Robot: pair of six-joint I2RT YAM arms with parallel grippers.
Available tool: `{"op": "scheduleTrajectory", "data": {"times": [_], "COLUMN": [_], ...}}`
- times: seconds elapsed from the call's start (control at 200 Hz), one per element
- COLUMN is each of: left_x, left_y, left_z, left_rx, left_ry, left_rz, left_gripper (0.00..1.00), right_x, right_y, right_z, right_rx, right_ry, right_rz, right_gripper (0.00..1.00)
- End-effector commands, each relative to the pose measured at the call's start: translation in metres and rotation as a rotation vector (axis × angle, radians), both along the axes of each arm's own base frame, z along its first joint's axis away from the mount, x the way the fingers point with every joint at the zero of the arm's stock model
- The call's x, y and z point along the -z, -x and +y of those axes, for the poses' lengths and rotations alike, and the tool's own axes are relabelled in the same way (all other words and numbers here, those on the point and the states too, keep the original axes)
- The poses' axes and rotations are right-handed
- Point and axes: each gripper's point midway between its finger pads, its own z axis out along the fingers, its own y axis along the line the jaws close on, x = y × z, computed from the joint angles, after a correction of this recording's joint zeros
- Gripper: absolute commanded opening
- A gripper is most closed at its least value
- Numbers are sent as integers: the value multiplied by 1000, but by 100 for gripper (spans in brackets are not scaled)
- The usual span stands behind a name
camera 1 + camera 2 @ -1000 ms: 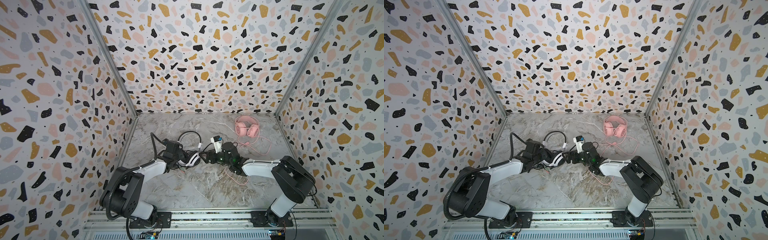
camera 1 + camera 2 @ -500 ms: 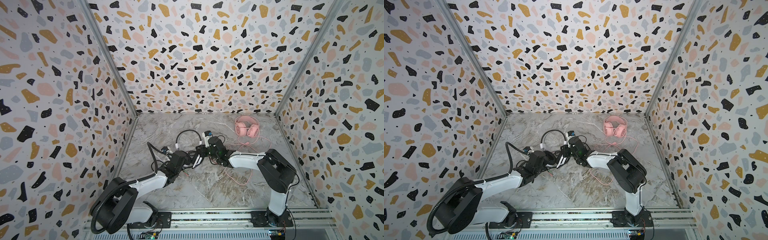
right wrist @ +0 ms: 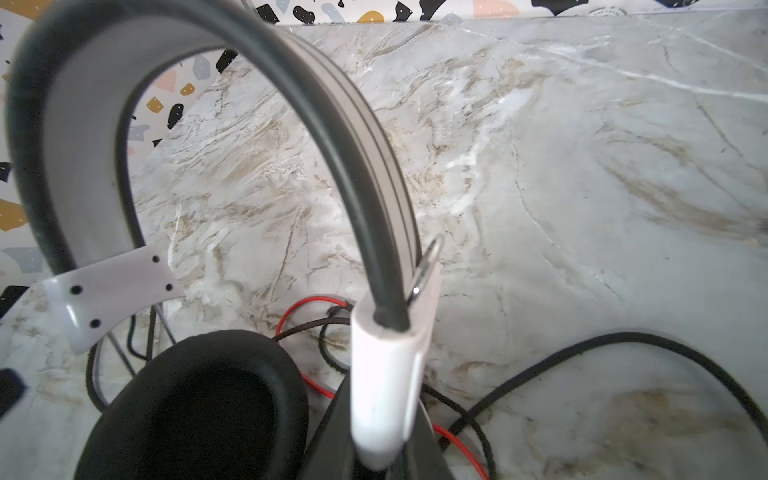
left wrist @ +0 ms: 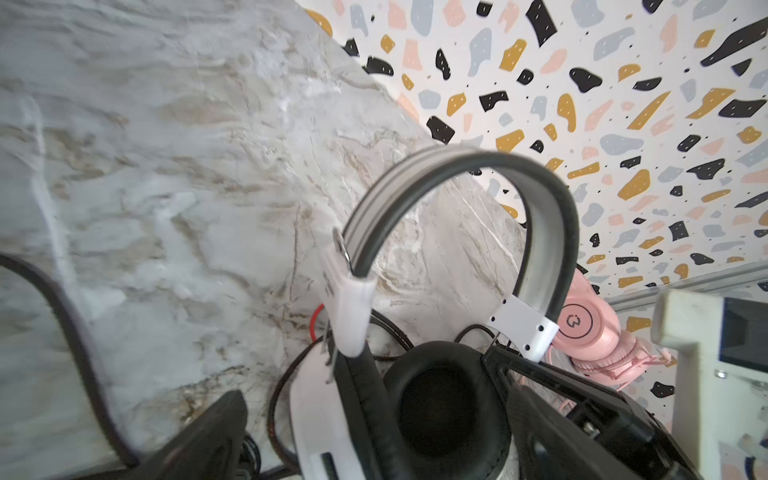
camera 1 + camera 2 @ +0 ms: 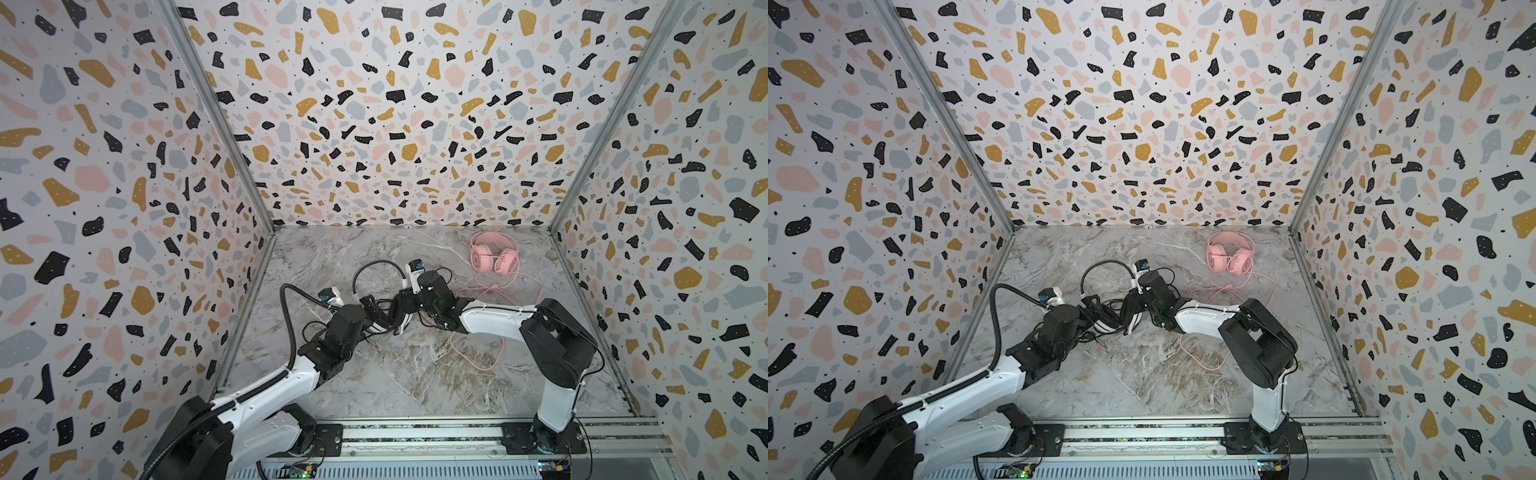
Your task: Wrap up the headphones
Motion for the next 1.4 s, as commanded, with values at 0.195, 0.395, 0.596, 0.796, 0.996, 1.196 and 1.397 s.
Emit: {"op": "scheduleTrajectory", "data": {"times": [0.195,0.395,0.596,0.796,0.996,1.196,1.397], "left_x": [-74,-65,-48,-48,-37,-27,-23], "left_y": [-21,-50,-61,-64,-62,-60,-61], "left_z": [16,-22,-30,-21,-22,-26,-29], "left_rx": [109,360,453,448,495,535,551], "left_ry": [-481,-660,-782,-882,-908,-912,-913], "left_rz": [-55,88,195,239,289,322,331], "left_gripper": [100,100,94,82,71,72,49], "right_x": [-61,-73,-80,-86,-93,-98,-103], "right_y": [7,20,35,41,36,34,35], "right_z": [-3,-2,6,9,7,5,5], "right_rx": [-169,-247,-341,-389,-375,-363,-368], "right_ry": [85,85,53,47,46,37,31], "right_rz": [-206,-224,-200,-189,-200,-205,-210], "right_gripper": [4,4,4,4,4,4,4]}}
